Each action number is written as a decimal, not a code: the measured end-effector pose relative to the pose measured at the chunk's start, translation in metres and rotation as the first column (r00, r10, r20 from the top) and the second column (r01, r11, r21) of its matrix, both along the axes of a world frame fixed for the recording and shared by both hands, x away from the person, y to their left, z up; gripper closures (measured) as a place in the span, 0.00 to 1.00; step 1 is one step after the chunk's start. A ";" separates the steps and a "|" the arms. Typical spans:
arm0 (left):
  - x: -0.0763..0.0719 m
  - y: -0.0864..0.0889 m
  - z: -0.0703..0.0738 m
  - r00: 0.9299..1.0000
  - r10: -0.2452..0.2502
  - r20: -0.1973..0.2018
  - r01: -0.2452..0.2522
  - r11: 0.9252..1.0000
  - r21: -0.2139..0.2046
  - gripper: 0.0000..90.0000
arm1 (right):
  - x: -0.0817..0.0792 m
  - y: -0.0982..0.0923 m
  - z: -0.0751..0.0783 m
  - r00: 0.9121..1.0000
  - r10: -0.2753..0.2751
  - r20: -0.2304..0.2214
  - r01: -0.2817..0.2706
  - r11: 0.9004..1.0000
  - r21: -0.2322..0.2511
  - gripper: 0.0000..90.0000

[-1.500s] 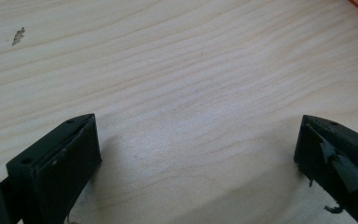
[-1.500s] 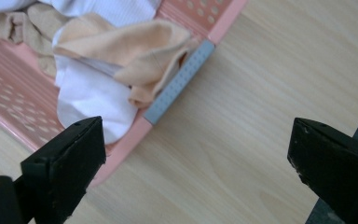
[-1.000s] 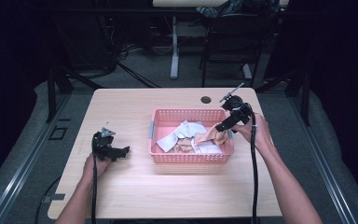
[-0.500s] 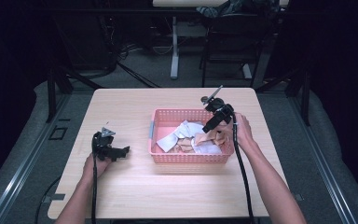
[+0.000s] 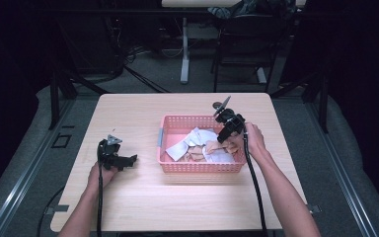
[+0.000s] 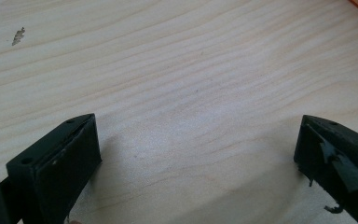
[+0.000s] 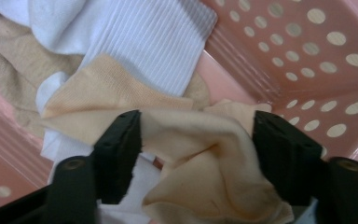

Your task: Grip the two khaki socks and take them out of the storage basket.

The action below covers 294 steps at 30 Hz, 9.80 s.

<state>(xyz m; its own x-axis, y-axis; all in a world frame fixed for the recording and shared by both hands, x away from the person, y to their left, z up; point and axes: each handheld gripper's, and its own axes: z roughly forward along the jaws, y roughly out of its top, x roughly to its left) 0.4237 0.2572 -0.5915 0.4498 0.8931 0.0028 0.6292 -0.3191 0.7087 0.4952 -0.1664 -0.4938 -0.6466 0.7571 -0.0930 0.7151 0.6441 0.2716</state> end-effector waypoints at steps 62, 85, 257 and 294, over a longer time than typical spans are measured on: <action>0.000 0.000 0.000 1.000 0.003 0.000 -0.003 1.000 -0.004 0.00 | -0.044 -0.027 0.121 0.972 -0.008 0.233 -0.035 0.983 0.178 0.96; 0.000 0.000 0.000 1.000 0.002 0.000 -0.002 1.000 -0.003 0.00 | -0.055 -0.069 0.147 0.961 -0.077 0.264 0.022 0.978 0.207 0.96; 0.000 0.000 0.000 1.000 0.002 0.000 -0.002 1.000 -0.003 0.00 | -0.003 -0.010 -0.009 0.987 -0.127 -0.096 0.132 0.990 0.044 0.47; 0.000 0.000 0.000 1.000 0.004 0.000 -0.004 1.000 -0.004 0.00 | -0.004 0.005 -0.024 0.986 -0.149 -0.079 0.146 0.989 -0.037 0.96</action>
